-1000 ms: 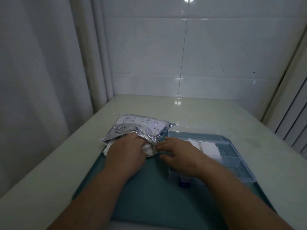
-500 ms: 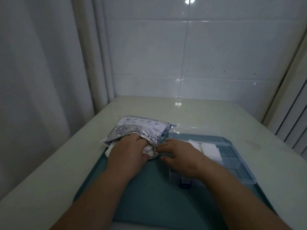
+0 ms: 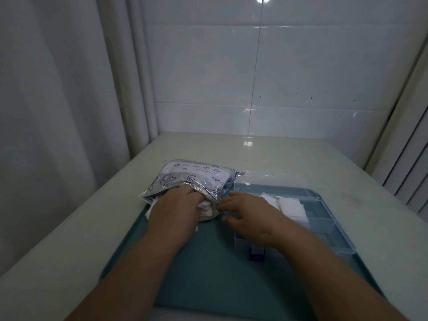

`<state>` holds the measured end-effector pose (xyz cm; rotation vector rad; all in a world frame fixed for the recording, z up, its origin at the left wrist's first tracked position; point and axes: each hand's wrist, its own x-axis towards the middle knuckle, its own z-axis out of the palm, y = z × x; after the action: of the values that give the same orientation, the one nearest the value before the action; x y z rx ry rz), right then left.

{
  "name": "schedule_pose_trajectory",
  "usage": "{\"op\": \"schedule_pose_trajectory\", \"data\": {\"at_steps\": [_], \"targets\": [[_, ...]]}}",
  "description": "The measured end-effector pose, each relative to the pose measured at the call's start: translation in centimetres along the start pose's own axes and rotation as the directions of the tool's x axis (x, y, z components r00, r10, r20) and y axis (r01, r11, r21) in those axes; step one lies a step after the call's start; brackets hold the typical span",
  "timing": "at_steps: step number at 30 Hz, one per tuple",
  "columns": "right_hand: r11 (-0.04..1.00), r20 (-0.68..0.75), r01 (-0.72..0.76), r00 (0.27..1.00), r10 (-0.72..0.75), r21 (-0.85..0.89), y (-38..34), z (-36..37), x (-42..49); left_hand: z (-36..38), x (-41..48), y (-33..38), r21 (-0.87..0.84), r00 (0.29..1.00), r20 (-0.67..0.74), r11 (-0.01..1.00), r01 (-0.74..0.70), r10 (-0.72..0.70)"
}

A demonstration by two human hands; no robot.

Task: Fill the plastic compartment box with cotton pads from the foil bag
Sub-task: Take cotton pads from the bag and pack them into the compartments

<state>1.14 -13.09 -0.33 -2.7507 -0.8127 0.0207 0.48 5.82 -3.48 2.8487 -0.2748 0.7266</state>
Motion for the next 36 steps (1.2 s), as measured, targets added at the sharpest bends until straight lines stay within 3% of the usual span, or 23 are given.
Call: {"op": "schedule_pose_trajectory", "data": {"at_steps": [10, 17, 36], "targets": [[1.0, 0.012, 0.002, 1.0, -0.002, -0.002, -0.03, -0.03, -0.03, 0.06, 0.23, 0.06, -0.016, 0.996, -0.082, 1.0, 0.019, -0.02], [1.0, -0.004, -0.003, 1.0, 0.003, 0.018, 0.01, 0.12, 0.02, 0.32, 0.26, -0.16, 0.032, 1.0, -0.007, 0.999, -0.021, 0.021], [1.0, -0.004, -0.007, 1.0, 0.007, 0.008, -0.09, -0.08, -0.02, 0.14, 0.37, -0.04, 0.081, 0.989, -0.126, 0.995, -0.062, 0.072]]}}
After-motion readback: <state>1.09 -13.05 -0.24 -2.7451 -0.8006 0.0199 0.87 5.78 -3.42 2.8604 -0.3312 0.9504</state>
